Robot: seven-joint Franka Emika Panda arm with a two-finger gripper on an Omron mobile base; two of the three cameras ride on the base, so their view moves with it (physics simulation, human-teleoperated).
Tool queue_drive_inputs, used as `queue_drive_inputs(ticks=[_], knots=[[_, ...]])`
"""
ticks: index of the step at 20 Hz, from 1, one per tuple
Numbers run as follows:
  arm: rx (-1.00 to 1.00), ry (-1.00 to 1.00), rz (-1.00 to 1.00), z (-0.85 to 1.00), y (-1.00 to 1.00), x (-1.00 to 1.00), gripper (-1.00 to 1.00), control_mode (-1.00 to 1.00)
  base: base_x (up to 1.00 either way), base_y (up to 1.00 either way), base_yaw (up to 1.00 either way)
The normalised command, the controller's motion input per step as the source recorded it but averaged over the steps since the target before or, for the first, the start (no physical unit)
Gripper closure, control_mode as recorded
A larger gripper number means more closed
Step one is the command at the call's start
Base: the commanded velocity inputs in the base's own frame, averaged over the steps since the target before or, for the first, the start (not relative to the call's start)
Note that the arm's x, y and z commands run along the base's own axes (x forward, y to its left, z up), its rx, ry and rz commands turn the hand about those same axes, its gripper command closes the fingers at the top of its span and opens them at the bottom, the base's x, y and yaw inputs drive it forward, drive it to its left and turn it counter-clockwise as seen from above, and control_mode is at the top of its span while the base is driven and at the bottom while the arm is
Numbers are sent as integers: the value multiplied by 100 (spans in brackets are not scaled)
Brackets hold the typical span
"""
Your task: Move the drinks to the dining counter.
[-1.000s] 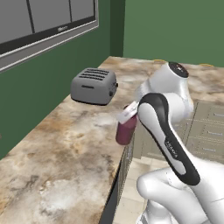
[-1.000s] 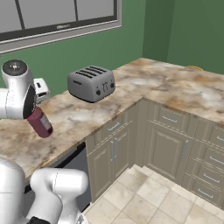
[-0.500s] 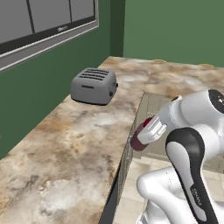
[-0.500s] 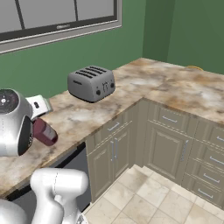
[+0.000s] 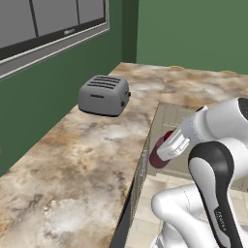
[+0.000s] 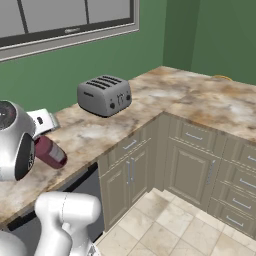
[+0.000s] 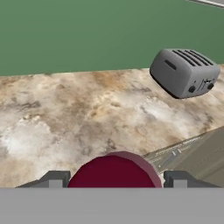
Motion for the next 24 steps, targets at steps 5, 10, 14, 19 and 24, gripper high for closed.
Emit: queue_drive_inputs(ticks=[5, 10, 14, 19, 24], knots=[[0, 0, 0, 0, 0, 0, 100, 100, -20, -14, -5], [0, 0, 0, 0, 0, 0, 100, 100, -54, -31, -13], [0, 0, 0, 0, 0, 0, 100, 100, -50, -30, -15], [0, 0, 0, 0, 0, 0, 100, 100, -22, -41, -17], [0, 0, 0, 0, 0, 0, 100, 100, 0, -58, -22]])
